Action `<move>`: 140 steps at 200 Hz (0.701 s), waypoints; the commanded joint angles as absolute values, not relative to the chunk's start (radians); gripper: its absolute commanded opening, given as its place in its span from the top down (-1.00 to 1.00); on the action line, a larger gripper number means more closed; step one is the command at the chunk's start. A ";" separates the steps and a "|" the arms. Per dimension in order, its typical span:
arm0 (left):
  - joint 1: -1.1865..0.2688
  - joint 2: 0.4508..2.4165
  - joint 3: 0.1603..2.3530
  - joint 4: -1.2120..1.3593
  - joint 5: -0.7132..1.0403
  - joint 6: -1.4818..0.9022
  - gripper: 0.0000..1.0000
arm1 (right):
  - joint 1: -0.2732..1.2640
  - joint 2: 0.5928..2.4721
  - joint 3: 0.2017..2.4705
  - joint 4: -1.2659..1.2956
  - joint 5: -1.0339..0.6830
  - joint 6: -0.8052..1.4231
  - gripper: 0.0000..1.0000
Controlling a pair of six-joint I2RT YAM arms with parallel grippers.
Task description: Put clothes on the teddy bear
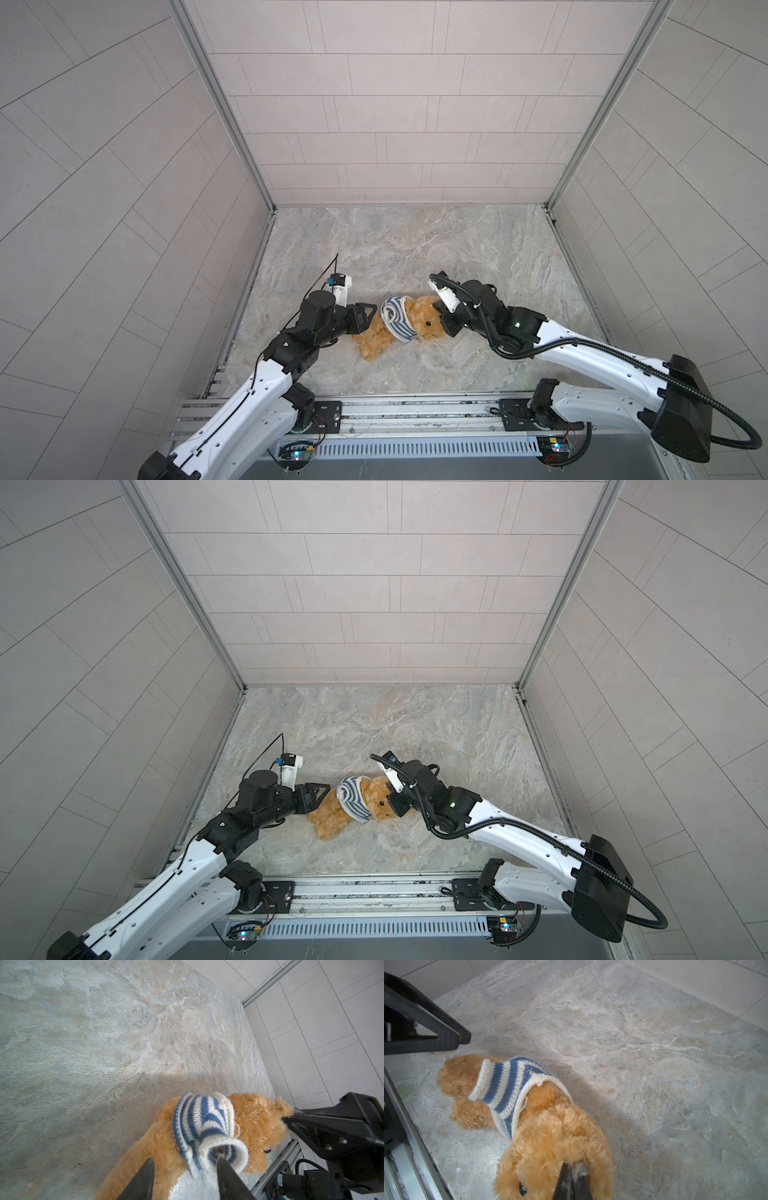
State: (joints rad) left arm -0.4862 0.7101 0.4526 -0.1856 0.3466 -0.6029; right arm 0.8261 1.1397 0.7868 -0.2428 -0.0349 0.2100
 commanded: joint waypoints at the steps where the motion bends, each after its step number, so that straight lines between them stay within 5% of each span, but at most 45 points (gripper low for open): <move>1: -0.547 0.713 0.480 -0.200 0.323 -0.576 -0.05 | 0.772 1.182 0.831 -0.285 -0.080 0.268 1.00; 140: -0.732 1.172 0.481 0.166 0.249 -0.699 0.35 | 0.654 1.387 0.936 -0.268 -0.130 0.185 1.00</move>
State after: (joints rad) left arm -0.7288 1.1187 0.4526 0.0822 0.2779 -0.6796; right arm 0.6609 1.3735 0.9207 -0.2577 -0.1169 0.2024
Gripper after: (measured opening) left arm 0.333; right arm 0.043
